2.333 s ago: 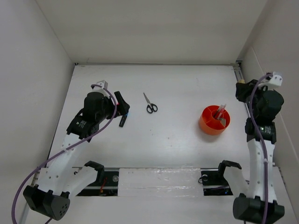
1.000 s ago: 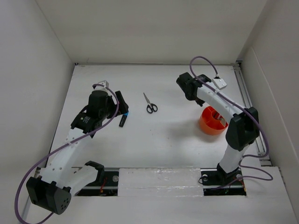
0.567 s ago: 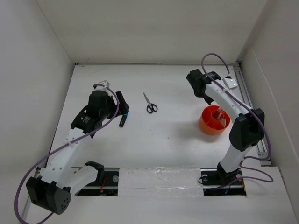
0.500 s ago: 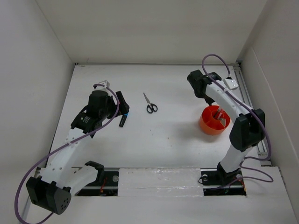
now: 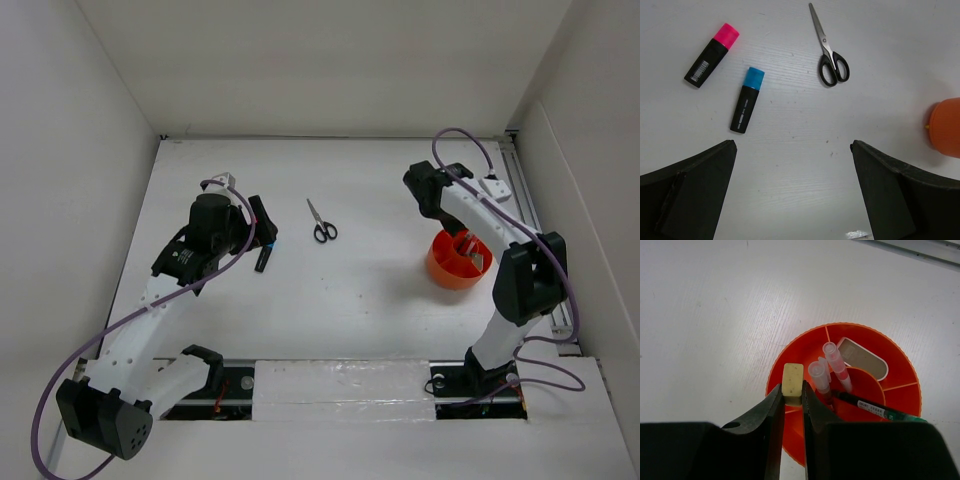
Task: Sort the stationery into containers
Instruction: Place the stationery into the container
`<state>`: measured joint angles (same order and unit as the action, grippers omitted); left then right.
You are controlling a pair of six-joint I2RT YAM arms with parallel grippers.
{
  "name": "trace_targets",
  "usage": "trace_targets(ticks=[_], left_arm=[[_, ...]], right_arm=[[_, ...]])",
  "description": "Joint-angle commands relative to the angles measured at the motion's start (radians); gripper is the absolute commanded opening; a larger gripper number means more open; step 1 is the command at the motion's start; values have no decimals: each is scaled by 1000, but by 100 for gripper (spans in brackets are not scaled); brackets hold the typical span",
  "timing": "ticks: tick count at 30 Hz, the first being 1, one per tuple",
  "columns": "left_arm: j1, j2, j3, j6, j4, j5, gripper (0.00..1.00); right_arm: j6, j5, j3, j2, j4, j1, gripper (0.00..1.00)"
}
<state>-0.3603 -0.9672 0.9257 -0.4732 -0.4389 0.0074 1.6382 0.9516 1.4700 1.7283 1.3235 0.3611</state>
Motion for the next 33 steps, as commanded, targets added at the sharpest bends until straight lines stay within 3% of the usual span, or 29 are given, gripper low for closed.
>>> trace_targets(ticks=[1, 19, 33], left_arm=[[-3, 18, 1, 13, 17, 13, 99], [-3, 27, 1, 13, 26, 22, 99], [-3, 27, 1, 22, 26, 31, 99]], right_arm=[[12, 9, -11, -16, 5, -8, 0], [-37, -22, -40, 4, -67, -27, 0], [-55, -31, -31, 22, -81, -27, 7]])
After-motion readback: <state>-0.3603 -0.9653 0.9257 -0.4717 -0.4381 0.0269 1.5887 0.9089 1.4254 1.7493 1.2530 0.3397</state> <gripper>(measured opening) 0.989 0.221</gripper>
